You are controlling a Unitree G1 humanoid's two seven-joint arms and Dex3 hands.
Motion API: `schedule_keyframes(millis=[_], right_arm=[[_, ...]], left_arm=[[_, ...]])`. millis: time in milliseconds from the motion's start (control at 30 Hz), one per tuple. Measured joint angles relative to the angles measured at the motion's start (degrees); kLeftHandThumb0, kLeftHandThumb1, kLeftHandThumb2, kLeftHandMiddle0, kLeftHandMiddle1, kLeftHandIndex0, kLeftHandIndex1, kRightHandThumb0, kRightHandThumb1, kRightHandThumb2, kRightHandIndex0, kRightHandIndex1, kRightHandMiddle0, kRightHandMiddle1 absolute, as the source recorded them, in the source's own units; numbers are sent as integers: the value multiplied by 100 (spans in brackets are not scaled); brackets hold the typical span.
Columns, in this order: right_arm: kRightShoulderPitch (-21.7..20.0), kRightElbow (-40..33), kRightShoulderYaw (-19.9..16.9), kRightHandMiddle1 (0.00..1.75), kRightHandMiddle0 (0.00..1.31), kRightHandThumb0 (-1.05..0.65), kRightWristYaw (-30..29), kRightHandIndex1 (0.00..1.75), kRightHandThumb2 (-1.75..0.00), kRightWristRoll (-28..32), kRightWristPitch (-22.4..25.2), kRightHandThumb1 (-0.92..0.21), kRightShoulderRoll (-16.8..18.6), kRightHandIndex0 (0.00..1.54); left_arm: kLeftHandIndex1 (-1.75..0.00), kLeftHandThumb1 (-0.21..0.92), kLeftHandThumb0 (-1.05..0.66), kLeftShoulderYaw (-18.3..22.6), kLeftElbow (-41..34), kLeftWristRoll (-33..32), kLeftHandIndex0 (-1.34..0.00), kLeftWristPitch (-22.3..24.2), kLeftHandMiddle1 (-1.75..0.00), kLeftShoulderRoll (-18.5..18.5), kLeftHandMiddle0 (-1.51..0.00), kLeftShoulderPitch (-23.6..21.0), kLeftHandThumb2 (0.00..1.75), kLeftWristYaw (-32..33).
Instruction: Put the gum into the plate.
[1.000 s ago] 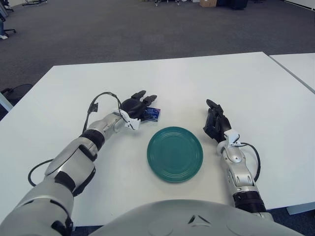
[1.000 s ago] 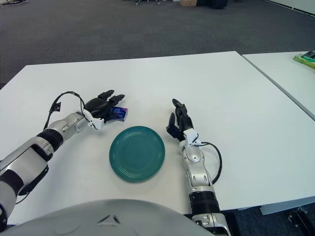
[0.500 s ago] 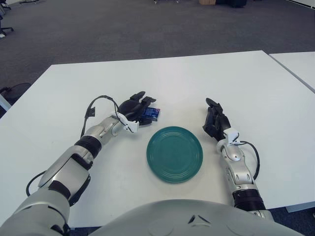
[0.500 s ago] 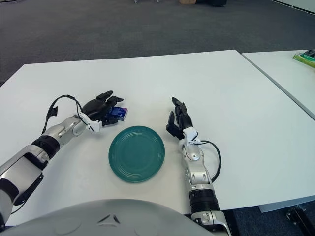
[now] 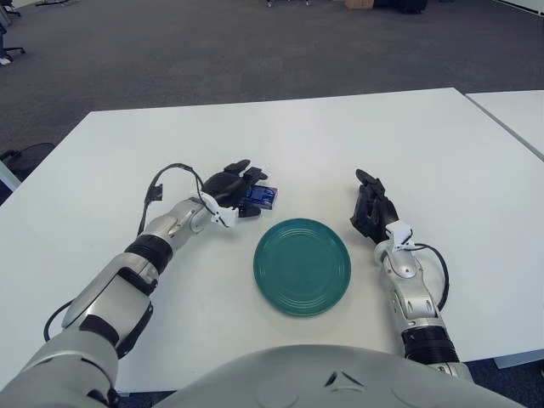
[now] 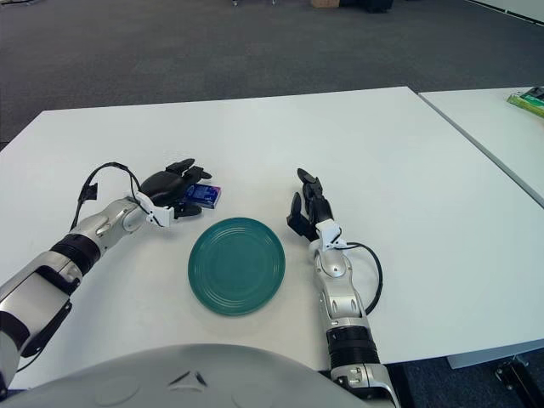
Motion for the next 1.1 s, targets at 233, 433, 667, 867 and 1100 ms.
schedule_keyframes(millis=[233,433,667,867,1100], right_arm=[[-2,9,-13,43,0,-62,32,0,-98,25,0,-92,1,12],[-22,41,-3,41,0,-62,29,0,-99,-9,0,-92,-9,12],[-19,46,0,41,0,-64,33,0,-100,-10,-13,-92,-17,12],[-4,46,-11,41,0,-64,42,0,-100,17,-12,-92,-4,12],[16,47,-19,44,0,-64,41,0,-99,45,-12,-92,10,13]], left_arm=[[-99,92,-105,2,214,-101,-2,-139,-1,-11,-20,-94,49,-526],[-96,92,-105,-2,797,-136,-3,-269,-1,-113,-23,-427,43,-748],[-91,92,-105,-60,1379,-122,-4,-231,-3,-263,-29,-784,38,-831],[-89,92,-105,-238,2036,40,-5,7,-3,-468,-32,-1089,38,-590],[-91,92,-105,-495,2440,159,-8,243,-6,-623,-38,-1378,41,-519]])
